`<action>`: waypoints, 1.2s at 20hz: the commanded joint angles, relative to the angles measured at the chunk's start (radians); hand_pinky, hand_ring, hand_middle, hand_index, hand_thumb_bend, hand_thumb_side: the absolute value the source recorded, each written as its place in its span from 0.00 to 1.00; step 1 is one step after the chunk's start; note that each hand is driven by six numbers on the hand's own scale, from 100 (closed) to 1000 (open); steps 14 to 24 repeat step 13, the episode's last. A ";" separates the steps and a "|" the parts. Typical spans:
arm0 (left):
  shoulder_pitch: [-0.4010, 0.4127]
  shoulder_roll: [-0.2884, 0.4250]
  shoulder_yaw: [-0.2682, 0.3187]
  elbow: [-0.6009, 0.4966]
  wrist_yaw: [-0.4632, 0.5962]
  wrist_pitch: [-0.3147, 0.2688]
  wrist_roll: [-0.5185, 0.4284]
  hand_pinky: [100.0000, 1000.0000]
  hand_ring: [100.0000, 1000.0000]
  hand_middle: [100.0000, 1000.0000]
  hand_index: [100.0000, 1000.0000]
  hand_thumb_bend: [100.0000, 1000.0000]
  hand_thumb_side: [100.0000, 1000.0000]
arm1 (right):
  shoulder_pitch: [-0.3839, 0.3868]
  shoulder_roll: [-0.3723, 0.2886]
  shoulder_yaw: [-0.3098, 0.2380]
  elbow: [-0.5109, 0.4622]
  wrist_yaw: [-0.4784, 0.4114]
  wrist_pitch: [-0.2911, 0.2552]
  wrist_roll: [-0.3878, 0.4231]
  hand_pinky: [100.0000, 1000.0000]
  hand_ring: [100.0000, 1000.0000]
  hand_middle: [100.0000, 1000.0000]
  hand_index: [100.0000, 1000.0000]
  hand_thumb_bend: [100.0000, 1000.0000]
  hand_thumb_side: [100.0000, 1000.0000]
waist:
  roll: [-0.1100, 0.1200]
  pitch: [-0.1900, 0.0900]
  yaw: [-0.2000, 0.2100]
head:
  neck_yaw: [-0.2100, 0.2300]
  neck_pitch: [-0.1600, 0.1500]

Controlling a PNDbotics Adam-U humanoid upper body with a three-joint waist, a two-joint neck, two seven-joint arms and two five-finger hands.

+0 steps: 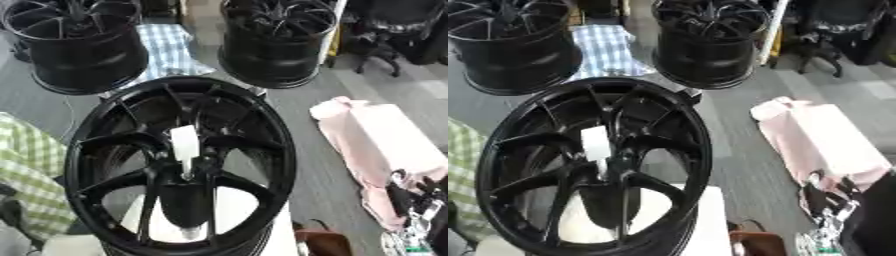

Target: Pull the pin out of the wheel hub.

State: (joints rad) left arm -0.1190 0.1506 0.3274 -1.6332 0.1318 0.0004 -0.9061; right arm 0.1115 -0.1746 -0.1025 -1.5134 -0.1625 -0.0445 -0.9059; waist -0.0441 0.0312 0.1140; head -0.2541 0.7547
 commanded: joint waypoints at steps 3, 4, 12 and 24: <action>-0.013 0.012 -0.004 -0.006 -0.003 -0.006 -0.001 0.45 0.21 0.61 0.66 0.00 0.88 | -0.029 -0.008 0.114 -0.033 0.044 0.007 0.026 0.63 0.61 0.65 0.79 0.08 0.15 | 0.003 -0.001 0.011 | -0.006 -0.003; -0.013 0.012 -0.005 -0.006 -0.004 -0.006 -0.001 0.45 0.20 0.61 0.66 0.00 0.88 | -0.031 -0.008 0.129 -0.035 0.049 0.011 0.039 0.63 0.61 0.65 0.79 0.06 0.15 | 0.003 0.000 0.012 | -0.006 -0.004; -0.013 0.011 -0.012 -0.004 -0.008 -0.014 -0.001 0.45 0.19 0.61 0.66 0.00 0.88 | -0.042 0.002 0.184 -0.038 0.076 0.014 0.113 0.63 0.59 0.62 0.78 0.03 0.14 | 0.003 0.004 0.011 | -0.008 -0.005; -0.012 0.011 -0.012 -0.004 -0.009 -0.015 -0.001 0.45 0.19 0.61 0.66 0.00 0.88 | -0.042 0.004 0.189 -0.034 0.081 0.012 0.124 0.63 0.59 0.62 0.78 0.03 0.14 | 0.004 0.004 0.010 | -0.007 -0.005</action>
